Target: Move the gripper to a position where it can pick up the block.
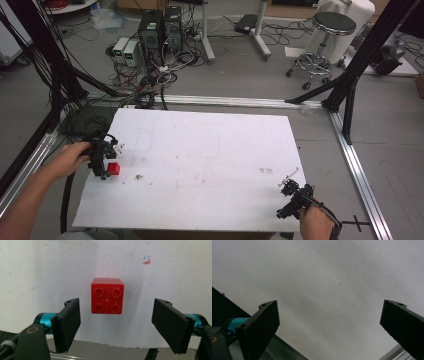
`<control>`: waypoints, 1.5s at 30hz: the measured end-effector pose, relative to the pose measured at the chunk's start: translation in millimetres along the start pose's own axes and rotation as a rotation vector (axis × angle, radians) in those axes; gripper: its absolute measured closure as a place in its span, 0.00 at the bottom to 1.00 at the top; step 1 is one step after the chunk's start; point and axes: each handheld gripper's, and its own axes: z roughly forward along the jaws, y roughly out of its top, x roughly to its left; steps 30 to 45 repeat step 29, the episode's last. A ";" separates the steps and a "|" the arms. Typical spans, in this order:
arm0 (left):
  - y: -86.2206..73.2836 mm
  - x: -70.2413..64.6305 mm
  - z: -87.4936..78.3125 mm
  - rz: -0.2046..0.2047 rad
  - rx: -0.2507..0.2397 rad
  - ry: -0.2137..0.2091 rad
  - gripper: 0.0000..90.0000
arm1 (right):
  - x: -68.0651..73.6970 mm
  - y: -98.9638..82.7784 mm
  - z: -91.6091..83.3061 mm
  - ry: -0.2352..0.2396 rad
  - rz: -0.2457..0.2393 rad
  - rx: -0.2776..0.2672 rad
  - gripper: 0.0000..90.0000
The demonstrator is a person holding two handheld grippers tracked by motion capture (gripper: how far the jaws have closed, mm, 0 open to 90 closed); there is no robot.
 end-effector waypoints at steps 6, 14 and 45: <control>2.4 6.4 7.1 0.013 -0.002 -0.021 0.26 | 0.9 -0.2 1.0 -0.002 0.005 -0.002 0.02; 3.3 9.2 17.1 0.045 0.022 -0.015 0.26 | 0.4 -0.2 1.5 0.000 -0.004 0.002 0.02; 5.0 8.9 21.4 0.047 0.002 -0.023 0.26 | 1.7 1.3 1.3 0.000 -0.009 0.003 0.02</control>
